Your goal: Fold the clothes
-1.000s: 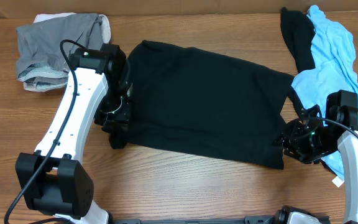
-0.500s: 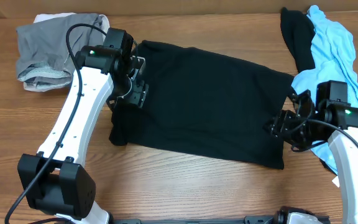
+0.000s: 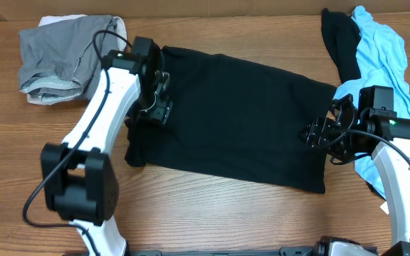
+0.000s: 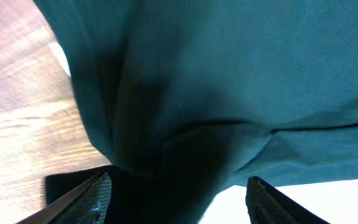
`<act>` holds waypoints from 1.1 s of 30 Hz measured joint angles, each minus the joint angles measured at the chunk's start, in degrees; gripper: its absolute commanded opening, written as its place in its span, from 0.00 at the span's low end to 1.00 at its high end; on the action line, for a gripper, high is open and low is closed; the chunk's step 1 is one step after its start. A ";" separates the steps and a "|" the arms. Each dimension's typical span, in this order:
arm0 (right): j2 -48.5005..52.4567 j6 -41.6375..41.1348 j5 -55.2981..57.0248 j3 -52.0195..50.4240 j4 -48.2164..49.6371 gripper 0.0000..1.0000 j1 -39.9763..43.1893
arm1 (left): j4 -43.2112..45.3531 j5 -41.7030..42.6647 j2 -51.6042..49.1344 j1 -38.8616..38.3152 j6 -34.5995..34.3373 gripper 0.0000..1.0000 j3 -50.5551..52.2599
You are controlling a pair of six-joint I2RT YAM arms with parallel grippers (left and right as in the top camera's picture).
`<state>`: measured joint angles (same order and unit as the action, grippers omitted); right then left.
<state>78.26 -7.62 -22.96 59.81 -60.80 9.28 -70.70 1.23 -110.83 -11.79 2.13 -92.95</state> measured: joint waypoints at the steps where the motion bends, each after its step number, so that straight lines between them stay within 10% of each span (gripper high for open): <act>1: 0.13 0.07 0.00 0.00 0.13 0.74 0.00 | -0.39 -0.20 -1.05 0.13 -0.02 0.72 0.00; 11: 0.50 0.17 0.00 0.00 0.83 0.76 0.00 | -3.69 -0.22 -2.56 1.05 -0.26 0.82 -0.02; 14: 0.68 0.15 0.00 0.00 0.85 0.76 0.00 | -5.55 1.90 -2.56 1.05 -0.31 0.06 -0.02; 15: 0.70 0.13 0.00 0.00 0.79 0.76 0.00 | -6.40 3.17 -2.56 1.05 -0.28 0.04 -0.02; 30: 0.79 0.17 0.00 0.00 0.76 0.76 0.00 | -20.48 13.16 -2.56 -10.95 -1.01 0.05 -0.11; 33: 0.79 0.15 0.02 0.00 0.79 0.77 0.00 | -21.31 13.14 -2.56 -14.45 -2.43 0.39 0.22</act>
<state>79.05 -7.46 -22.94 59.81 -60.01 9.28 -92.01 14.37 -113.38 -26.24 -0.30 -92.73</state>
